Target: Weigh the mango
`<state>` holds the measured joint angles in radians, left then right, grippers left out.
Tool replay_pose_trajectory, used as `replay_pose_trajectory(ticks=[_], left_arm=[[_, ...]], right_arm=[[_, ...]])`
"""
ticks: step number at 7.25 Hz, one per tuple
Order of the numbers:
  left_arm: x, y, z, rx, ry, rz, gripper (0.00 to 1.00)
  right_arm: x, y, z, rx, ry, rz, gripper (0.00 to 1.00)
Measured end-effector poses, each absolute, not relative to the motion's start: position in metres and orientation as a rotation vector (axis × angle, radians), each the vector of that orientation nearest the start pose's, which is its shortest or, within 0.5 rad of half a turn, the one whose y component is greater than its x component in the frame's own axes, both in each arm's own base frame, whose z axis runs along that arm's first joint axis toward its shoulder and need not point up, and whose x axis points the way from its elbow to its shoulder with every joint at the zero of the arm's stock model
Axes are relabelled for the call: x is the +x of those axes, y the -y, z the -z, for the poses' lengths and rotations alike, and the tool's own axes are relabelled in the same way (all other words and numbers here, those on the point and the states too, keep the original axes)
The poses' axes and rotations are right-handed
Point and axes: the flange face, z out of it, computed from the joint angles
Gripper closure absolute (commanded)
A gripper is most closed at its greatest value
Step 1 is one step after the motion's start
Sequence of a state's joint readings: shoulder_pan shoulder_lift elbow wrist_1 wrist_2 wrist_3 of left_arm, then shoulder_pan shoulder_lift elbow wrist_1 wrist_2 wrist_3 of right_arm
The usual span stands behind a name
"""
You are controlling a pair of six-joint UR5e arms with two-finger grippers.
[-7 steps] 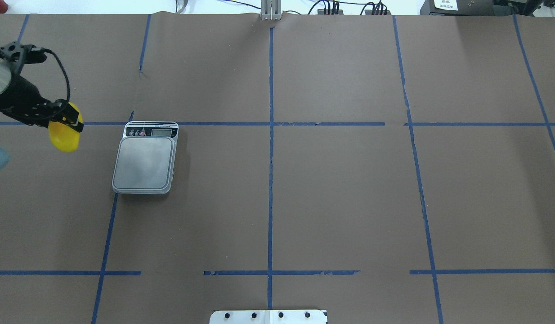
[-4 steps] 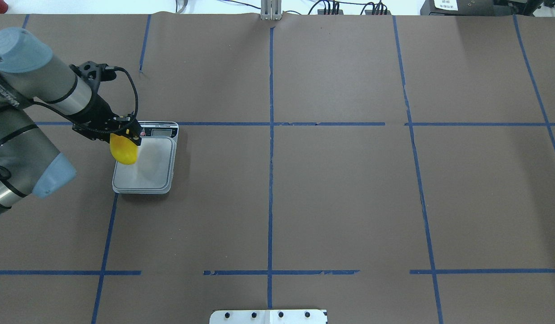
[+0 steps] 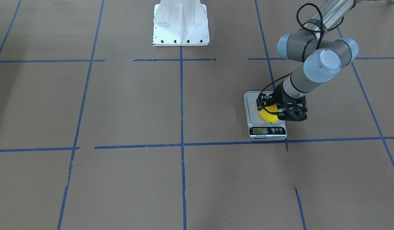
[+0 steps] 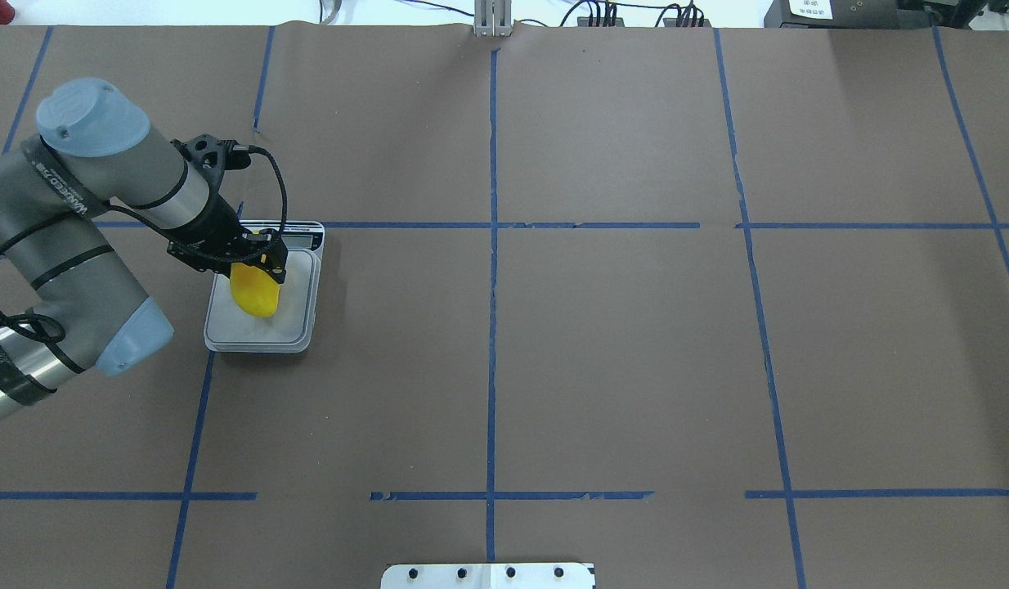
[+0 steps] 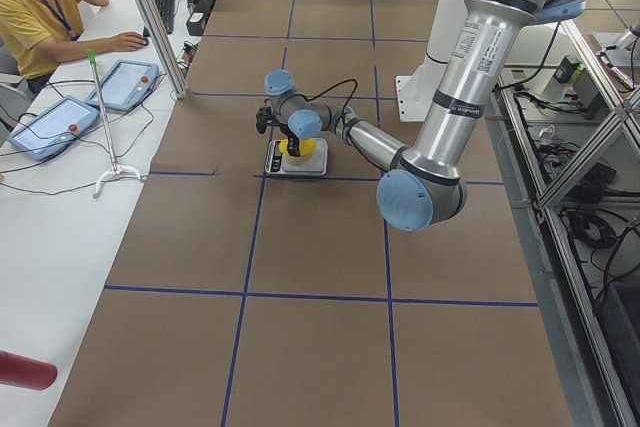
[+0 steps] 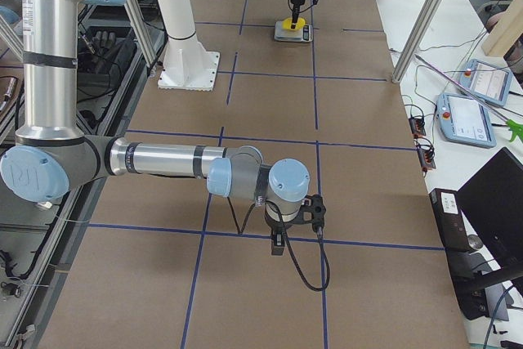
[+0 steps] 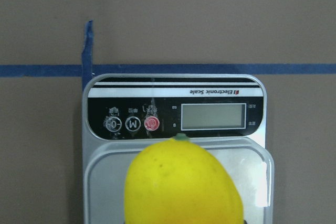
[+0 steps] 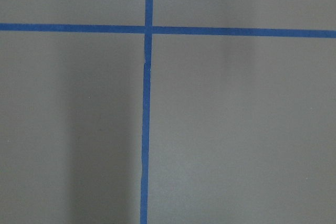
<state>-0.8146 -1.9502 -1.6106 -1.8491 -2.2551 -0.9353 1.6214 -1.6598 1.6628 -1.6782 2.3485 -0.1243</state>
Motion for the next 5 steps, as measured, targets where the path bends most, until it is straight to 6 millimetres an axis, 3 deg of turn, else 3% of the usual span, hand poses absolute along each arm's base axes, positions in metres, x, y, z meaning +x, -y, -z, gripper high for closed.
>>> replay_pose_trajectory(ticks=[1, 2, 3, 4, 5], left_arm=[[0.391, 0.514, -0.391, -0.032, -0.927, -0.072, 0.00], [0.385, 0.514, -0.384, -0.011, -0.932, -0.069, 0.00], [0.365, 0.520, -0.373, 0.025, -0.944, -0.052, 0.00], [0.329, 0.537, -0.369, 0.075, -0.941, -0.037, 0.00], [0.281, 0.552, -0.377, 0.135, -0.907, -0.066, 0.00]], right_arm=[[0.086, 0.442, -0.666, -0.031, 0.783, 0.029, 0.00], [0.086, 0.442, -0.666, -0.031, 0.783, 0.029, 0.00], [0.086, 0.442, -0.666, -0.031, 0.783, 0.029, 0.00], [0.086, 0.442, -0.666, -0.031, 0.783, 0.029, 0.00], [0.086, 0.442, -0.666, -0.031, 0.783, 0.029, 0.00]])
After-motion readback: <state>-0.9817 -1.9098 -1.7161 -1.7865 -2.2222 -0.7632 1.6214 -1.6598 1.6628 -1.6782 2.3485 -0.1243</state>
